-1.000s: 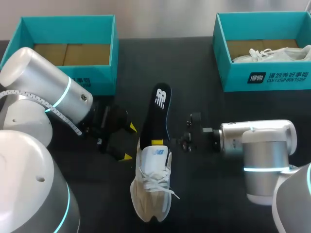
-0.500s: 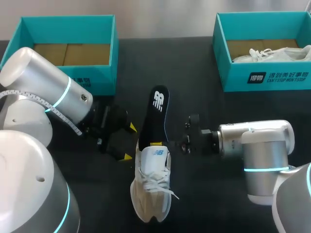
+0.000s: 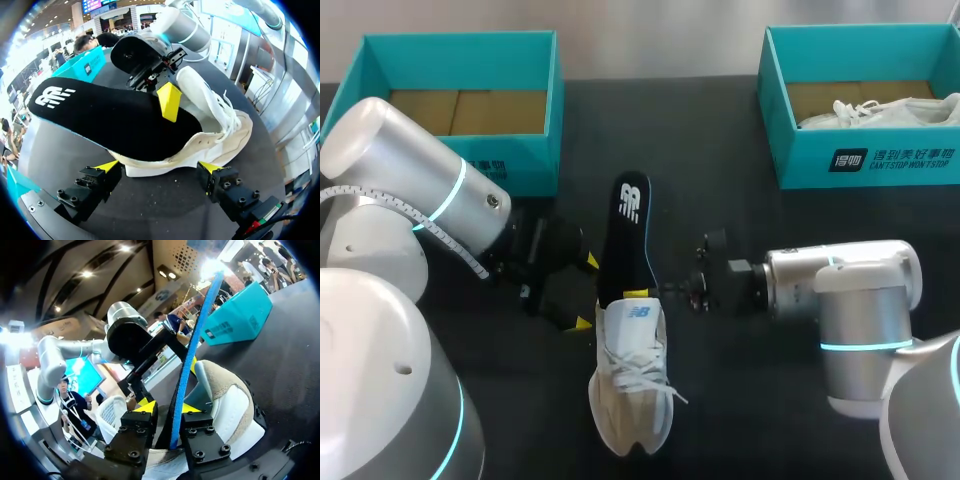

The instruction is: Take the shoe out of the shoebox, open the shoe tongue, remove and reinsert the insole, then place the shoe into the shoebox

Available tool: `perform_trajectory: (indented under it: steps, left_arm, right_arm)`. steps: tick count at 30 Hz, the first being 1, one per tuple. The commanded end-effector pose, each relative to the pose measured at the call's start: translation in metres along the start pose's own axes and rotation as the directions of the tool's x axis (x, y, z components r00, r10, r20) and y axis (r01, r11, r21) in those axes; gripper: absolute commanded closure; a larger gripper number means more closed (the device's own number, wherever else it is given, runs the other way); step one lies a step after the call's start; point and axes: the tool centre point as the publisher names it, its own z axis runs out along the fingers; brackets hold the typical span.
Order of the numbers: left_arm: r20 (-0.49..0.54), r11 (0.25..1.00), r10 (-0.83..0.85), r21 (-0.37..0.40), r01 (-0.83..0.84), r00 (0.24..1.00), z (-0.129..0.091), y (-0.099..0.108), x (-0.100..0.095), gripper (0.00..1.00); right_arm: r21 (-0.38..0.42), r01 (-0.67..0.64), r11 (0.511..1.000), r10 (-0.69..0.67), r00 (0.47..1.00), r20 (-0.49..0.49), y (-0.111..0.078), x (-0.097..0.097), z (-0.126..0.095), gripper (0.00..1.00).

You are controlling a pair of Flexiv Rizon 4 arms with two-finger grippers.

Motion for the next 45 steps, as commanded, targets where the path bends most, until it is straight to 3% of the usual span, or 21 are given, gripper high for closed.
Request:
perform_trajectory:
  steps: [1, 9, 17, 26, 45]
  left_arm:
    - [0.001, 1.0, 0.001, -0.001, -0.001, 1.0, 0.0, 0.0, 0.0, 0.0]
    - [0.001, 1.0, 0.001, -0.001, -0.001, 1.0, 0.0, 0.0, 0.0, 0.0]
    - [0.001, 1.0, 0.001, -0.001, -0.001, 1.0, 0.0, 0.0, 0.0, 0.0]
    - [0.001, 1.0, 0.001, -0.001, -0.001, 1.0, 0.0, 0.0, 0.0, 0.0]
    - [0.001, 1.0, 0.001, -0.001, -0.001, 1.0, 0.0, 0.0, 0.0, 0.0]
  right_arm:
    - [0.015, 0.004, 1.0, -0.004, 1.0, -0.004, 0.002, -0.002, 0.003, 0.71]
    - [0.03, 0.016, 0.999, -0.015, 1.0, -0.005, 0.006, -0.001, 0.003, 0.72]
    - [0.048, 0.024, 0.999, -0.024, 1.0, -0.002, 0.01, 0.0, 0.002, 0.64]
    - [0.07, 0.015, 0.997, -0.019, 0.998, 0.055, 0.012, -0.001, 0.002, 0.69]
    - [0.111, 0.081, 0.99, -0.086, 0.995, 0.04, 0.031, 0.002, 0.008, 0.67]
